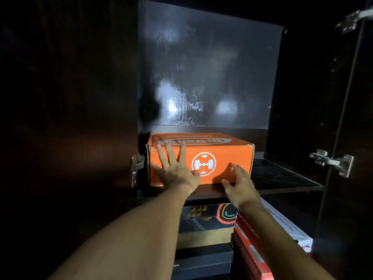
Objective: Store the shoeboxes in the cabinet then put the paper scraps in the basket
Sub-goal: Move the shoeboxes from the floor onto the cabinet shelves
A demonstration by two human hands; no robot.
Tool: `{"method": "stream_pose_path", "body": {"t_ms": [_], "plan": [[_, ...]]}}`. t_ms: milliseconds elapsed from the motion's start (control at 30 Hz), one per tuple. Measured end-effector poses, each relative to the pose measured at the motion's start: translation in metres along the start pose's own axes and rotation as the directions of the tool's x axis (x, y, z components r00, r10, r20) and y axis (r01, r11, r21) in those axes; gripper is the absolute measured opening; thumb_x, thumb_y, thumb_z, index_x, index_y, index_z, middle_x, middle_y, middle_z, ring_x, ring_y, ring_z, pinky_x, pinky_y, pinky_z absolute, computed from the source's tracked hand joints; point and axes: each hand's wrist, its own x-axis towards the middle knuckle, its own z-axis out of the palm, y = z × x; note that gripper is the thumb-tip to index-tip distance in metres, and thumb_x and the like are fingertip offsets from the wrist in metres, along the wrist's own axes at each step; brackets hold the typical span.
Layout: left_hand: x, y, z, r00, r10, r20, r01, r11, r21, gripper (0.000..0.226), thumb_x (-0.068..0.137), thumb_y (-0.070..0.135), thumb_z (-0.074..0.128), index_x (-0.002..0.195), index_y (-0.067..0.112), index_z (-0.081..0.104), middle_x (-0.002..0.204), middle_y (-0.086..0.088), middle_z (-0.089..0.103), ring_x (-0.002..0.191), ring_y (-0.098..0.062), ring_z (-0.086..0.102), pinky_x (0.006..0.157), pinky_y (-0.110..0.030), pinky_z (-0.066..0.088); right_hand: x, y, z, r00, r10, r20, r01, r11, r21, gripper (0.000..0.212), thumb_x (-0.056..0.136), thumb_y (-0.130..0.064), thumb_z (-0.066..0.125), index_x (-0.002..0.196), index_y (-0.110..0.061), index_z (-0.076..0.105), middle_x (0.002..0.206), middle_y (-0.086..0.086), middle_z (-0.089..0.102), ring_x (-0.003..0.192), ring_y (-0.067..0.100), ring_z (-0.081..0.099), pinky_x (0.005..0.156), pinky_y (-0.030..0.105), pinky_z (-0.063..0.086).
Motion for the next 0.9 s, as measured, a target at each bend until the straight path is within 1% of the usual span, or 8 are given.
{"method": "stream_pose_path", "body": {"t_ms": [133, 233, 367, 467, 533, 700, 800, 900], "plan": [[-0.002, 0.007, -0.019, 0.993, -0.038, 0.112, 0.028, 0.996, 0.09, 0.102, 0.077, 0.066, 0.053, 0.153, 0.038, -0.009, 0.16, -0.012, -0.023, 0.144, -0.039, -0.026, 0.114, -0.065, 0.005, -0.028, 0.009, -0.031, 0.997, 0.013, -0.078, -0.006, 0.996, 0.09, 0.059, 0.094, -0.035, 0.059, 0.149, -0.028, 0.037, 0.153, 0.001, 0.036, 0.139, 0.024, 0.039, 0.112, 0.044, 0.035], [-0.018, 0.02, -0.036, 0.991, -0.005, 0.135, -0.001, 0.999, 0.05, 0.09, 0.081, 0.057, 0.053, 0.154, 0.03, 0.008, 0.162, -0.016, -0.004, 0.148, -0.04, -0.01, 0.114, -0.063, 0.01, -0.065, 0.017, -0.059, 0.99, 0.043, -0.134, -0.026, 0.992, 0.124, 0.056, 0.093, -0.037, 0.06, 0.145, -0.028, 0.042, 0.148, 0.0, 0.043, 0.134, 0.024, 0.045, 0.11, 0.043, 0.039], [-0.065, 0.04, -0.044, 0.946, 0.3, 0.123, -0.288, 0.951, -0.112, 0.063, 0.086, 0.051, 0.054, 0.14, 0.022, 0.04, 0.145, -0.011, 0.042, 0.139, -0.033, 0.03, 0.104, -0.044, 0.038, -0.129, 0.031, -0.094, 0.972, 0.123, -0.201, -0.116, 0.992, 0.044, 0.056, 0.095, -0.041, 0.058, 0.147, -0.03, 0.039, 0.152, -0.001, 0.041, 0.138, 0.022, 0.04, 0.11, 0.041, 0.038], [-0.111, 0.057, -0.036, 0.787, 0.585, 0.195, -0.514, 0.798, -0.316, 0.044, 0.087, 0.047, 0.056, 0.127, 0.028, 0.057, 0.124, -0.003, 0.063, 0.116, -0.028, 0.058, 0.088, -0.033, 0.049, -0.183, 0.046, -0.117, 0.946, 0.19, -0.264, -0.218, 0.972, -0.082, 0.051, 0.097, -0.044, 0.053, 0.145, -0.034, 0.04, 0.147, -0.002, 0.046, 0.13, 0.021, 0.048, 0.099, 0.038, 0.043], [-0.145, 0.071, -0.024, 0.695, 0.681, 0.23, -0.548, 0.709, -0.443, 0.037, 0.085, 0.047, 0.059, 0.118, 0.031, 0.063, 0.114, 0.002, 0.069, 0.105, -0.024, 0.065, 0.08, -0.03, 0.052, -0.221, 0.06, -0.13, 0.919, 0.217, -0.331, -0.271, 0.954, -0.126, 0.046, 0.097, -0.042, 0.053, 0.141, -0.031, 0.047, 0.14, -0.002, 0.053, 0.126, 0.02, 0.051, 0.092, 0.03, 0.04], [-0.252, 0.111, 0.001, 0.49, 0.807, 0.329, -0.44, 0.554, -0.707, 0.028, 0.085, 0.046, 0.06, 0.108, 0.03, 0.067, 0.1, 0.008, 0.07, 0.088, -0.017, 0.066, 0.074, -0.027, 0.051, -0.322, 0.095, -0.159, 0.839, 0.341, -0.424, -0.45, 0.873, -0.187, 0.041, 0.095, -0.041, 0.055, 0.134, -0.027, 0.055, 0.131, 0.0, 0.061, 0.12, 0.02, 0.058, 0.098, 0.036, 0.047], [-0.324, 0.132, 0.005, 0.338, 0.864, 0.373, -0.383, 0.489, -0.784, 0.038, 0.076, 0.056, 0.056, 0.105, 0.035, 0.069, 0.102, 0.011, 0.069, 0.094, -0.012, 0.065, 0.085, -0.031, 0.054, -0.395, 0.11, -0.179, 0.772, 0.425, -0.472, -0.568, 0.795, -0.213, 0.039, 0.095, -0.042, 0.055, 0.131, -0.028, 0.057, 0.13, 0.001, 0.063, 0.12, 0.02, 0.058, 0.097, 0.039, 0.048], [-0.394, 0.145, 0.007, 0.219, 0.876, 0.429, -0.268, 0.477, -0.837, 0.037, 0.075, 0.055, 0.056, 0.1, 0.033, 0.071, 0.103, 0.01, 0.07, 0.099, -0.013, 0.066, 0.086, -0.032, 0.054, -0.465, 0.122, -0.193, 0.686, 0.527, -0.501, -0.683, 0.703, -0.196, 0.037, 0.095, -0.042, 0.054, 0.129, -0.029, 0.057, 0.128, 0.0, 0.064, 0.117, 0.02, 0.06, 0.095, 0.041, 0.05]]}}
